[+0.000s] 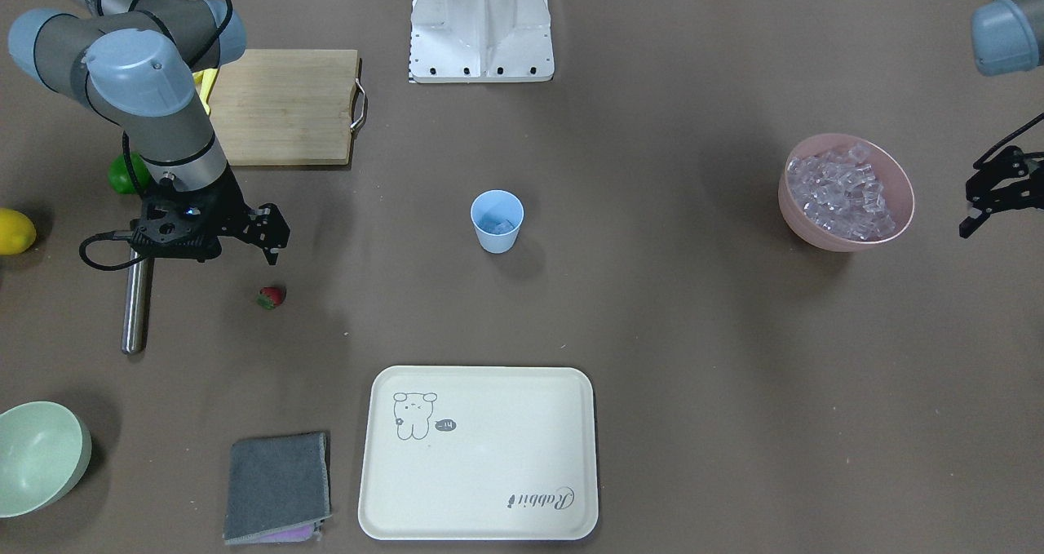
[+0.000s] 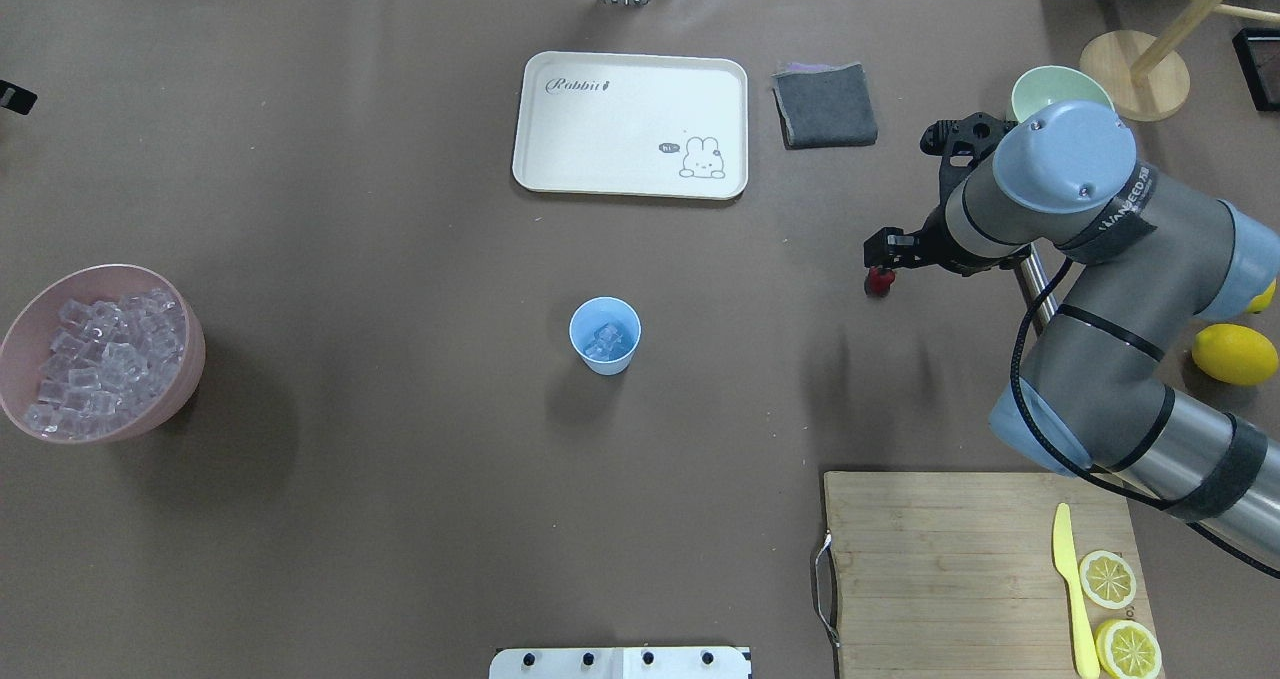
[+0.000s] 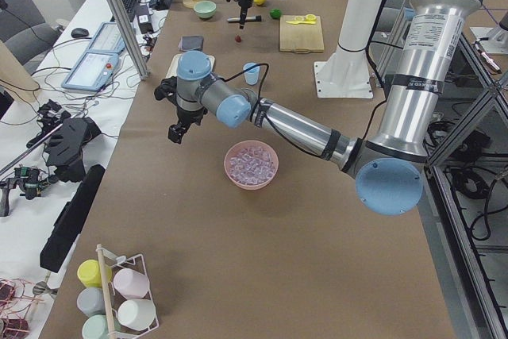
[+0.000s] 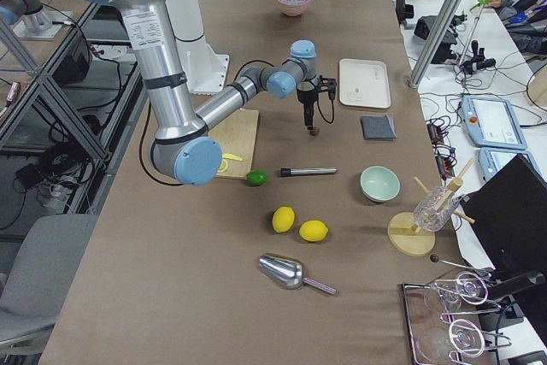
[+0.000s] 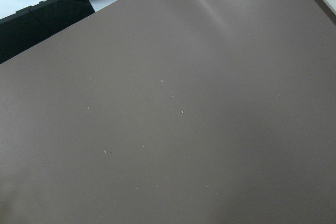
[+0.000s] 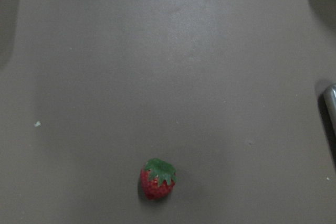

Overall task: Mash ice and strawberries in cup
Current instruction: 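Move the right gripper over the red strawberry and lower it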

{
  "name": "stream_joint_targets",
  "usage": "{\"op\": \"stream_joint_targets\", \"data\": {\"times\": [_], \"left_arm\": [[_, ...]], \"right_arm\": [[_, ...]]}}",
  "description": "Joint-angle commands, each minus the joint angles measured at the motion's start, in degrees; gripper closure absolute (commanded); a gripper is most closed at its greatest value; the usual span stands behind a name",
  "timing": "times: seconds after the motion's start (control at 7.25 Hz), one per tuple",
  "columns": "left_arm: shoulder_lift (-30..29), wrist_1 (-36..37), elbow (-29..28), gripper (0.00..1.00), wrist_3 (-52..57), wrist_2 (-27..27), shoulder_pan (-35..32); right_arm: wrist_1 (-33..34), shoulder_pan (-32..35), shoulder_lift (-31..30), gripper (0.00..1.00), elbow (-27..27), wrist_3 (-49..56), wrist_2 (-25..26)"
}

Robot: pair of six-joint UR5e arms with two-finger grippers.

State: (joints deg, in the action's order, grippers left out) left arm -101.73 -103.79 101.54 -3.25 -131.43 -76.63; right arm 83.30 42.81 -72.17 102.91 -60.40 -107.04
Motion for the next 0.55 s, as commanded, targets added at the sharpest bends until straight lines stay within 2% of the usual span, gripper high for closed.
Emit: {"op": "stream_joint_targets", "data": {"times": [0.0, 0.28, 0.41], "left_arm": [[0.04, -0.01, 0.07, 0.03, 0.0, 0.38, 0.08], [0.04, -0.01, -0.02, 0.03, 0.26, 0.38, 0.17], [0.04, -0.01, -0.11, 0.03, 0.26, 0.38, 0.17]], "right_arm": [[-0.77, -0.18, 0.88, 0.01, -2.7, -0.24, 0.61], [-7.85, -0.27, 4.04, 0.01, -10.14, -5.32, 0.7], [-10.33, -0.27, 4.14, 0.01, -11.75, -5.69, 0.7]]}}
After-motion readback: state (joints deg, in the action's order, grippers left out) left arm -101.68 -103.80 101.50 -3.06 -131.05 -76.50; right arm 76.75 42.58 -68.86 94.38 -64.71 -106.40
